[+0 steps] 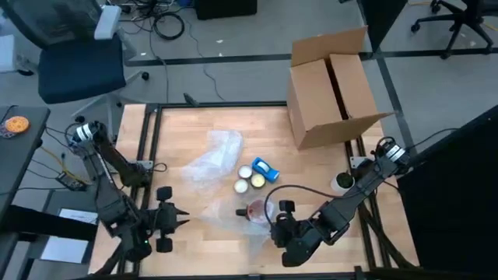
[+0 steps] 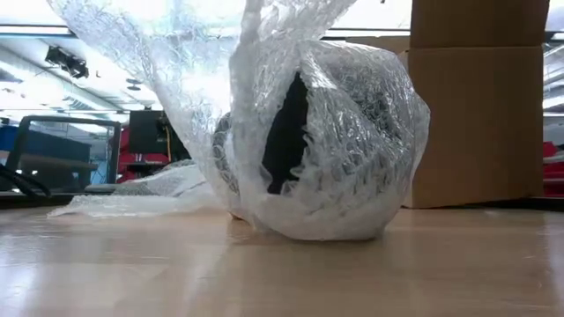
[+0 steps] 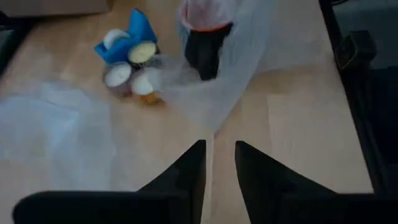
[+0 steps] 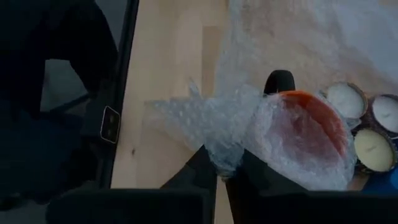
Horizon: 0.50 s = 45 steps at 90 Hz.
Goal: Wrap mug
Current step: Wrap the black mug with the transparent bubble wrap
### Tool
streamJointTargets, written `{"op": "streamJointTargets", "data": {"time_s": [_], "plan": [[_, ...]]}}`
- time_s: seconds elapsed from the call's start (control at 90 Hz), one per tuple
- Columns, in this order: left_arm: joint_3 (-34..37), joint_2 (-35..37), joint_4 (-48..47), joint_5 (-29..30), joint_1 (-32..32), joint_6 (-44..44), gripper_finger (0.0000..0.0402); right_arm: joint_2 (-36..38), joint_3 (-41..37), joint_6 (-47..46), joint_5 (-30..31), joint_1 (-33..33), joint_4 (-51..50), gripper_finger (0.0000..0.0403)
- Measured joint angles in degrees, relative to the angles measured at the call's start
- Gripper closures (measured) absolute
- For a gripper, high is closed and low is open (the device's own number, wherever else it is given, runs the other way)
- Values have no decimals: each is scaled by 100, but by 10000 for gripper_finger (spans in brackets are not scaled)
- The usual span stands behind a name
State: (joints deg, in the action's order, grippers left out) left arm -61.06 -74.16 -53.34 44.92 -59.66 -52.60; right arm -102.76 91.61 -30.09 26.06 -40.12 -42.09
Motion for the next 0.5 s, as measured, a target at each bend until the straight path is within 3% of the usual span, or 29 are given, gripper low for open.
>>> {"op": "streamJointTargets", "data": {"time_s": [0.222, 0.5], "plan": [[616, 73, 1307, 68, 103, 536, 329, -2, 0, 7, -1, 7, 2, 403], [673, 74, 1344, 295, 526, 875, 329, -2, 0, 0, -2, 7, 2, 403]]}}
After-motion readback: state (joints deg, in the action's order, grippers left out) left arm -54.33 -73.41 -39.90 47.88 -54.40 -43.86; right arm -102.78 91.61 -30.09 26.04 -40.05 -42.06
